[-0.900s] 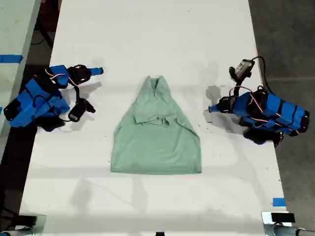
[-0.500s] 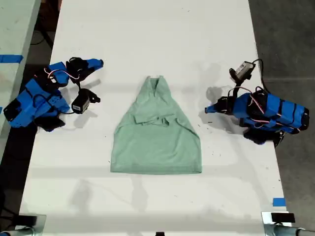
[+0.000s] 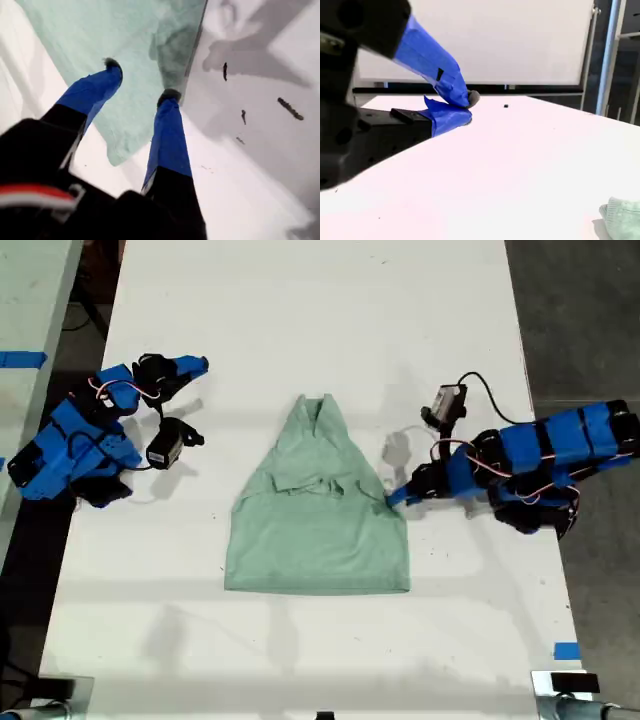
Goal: Fold t shirt
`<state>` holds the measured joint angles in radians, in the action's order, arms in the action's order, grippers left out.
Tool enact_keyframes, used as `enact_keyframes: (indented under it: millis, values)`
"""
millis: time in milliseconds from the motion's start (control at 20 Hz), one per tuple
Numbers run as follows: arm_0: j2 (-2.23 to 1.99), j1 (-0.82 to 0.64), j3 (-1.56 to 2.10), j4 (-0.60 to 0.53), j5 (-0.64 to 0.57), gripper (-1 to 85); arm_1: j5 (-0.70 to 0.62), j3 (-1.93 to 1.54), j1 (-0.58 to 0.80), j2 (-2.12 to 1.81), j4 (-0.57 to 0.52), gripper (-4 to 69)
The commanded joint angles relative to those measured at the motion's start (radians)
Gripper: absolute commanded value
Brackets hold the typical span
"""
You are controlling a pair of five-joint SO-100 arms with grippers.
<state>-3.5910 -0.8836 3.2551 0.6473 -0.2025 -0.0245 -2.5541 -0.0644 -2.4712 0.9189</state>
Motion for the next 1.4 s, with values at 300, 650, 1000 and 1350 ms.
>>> enact_keyframes:
  millis: [300, 650, 1000, 1350]
  values:
    - [-0.008, -0.017, 0.034, 0.006, 0.011, -0.3, 0.222, -0.006, -0.175, 0.109, -0.037, 23.3]
    - [-0.008, -0.018, 0.034, 0.009, 0.011, -0.3, 0.227, 0.069, -0.178, 0.423, -0.278, 18.6]
    - [-0.008, -0.017, 0.034, 0.009, 0.011, -0.3, 0.225, 0.236, -0.161, 0.394, -0.014, 0.5]
    - [-0.008, -0.023, 0.034, 0.009, 0.011, -0.3, -0.055, 0.709, -0.055, 0.448, 0.153, 0.5]
